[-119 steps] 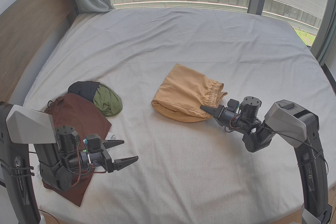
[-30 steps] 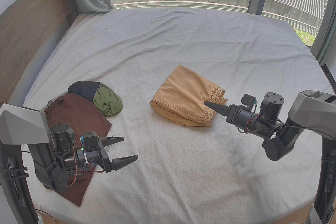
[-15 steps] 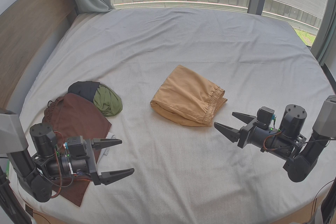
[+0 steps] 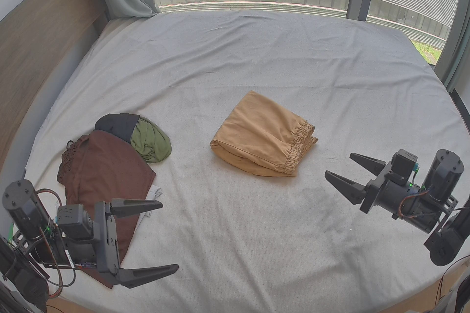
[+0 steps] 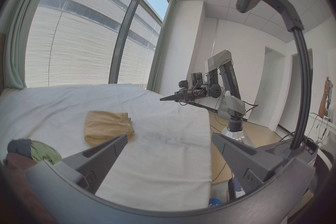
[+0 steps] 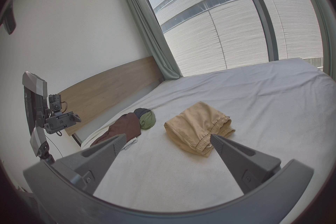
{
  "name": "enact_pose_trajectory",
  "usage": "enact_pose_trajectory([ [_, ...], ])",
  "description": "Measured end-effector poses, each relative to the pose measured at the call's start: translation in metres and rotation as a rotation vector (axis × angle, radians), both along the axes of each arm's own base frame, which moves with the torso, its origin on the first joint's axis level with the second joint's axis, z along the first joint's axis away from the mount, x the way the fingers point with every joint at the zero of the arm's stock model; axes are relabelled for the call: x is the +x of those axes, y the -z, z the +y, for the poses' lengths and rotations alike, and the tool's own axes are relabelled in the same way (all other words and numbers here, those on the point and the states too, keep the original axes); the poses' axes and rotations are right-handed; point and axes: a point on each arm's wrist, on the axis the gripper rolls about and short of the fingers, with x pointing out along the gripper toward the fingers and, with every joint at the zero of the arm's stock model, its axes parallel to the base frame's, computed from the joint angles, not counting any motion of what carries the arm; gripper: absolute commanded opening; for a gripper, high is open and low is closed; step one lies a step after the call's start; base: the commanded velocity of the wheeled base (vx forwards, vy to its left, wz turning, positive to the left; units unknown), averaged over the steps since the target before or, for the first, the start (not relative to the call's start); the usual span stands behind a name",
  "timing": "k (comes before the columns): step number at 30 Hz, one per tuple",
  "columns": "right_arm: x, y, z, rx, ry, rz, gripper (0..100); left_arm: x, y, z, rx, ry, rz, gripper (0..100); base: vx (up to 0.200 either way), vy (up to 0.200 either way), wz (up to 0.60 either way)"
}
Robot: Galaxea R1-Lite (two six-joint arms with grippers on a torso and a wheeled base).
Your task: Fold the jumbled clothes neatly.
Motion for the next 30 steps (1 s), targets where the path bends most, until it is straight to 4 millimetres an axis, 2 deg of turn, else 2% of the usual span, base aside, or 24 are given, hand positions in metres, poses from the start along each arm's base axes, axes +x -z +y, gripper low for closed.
enact_pose_trajectory([
  [15, -0.055, -0.036, -0.032, 0.035, 0.059, -0.141, 100, -0.038, -0.037, 0.011, -0.054, -0.051, -0.16, 100, 0.0, 0.0, 0.0],
  [30, -0.105, -0.058, -0.067, -0.016, 0.21, -0.28, 100, -0.06, -0.054, 0.018, -0.1, -0.065, -0.267, 100, 0.0, 0.0, 0.0],
])
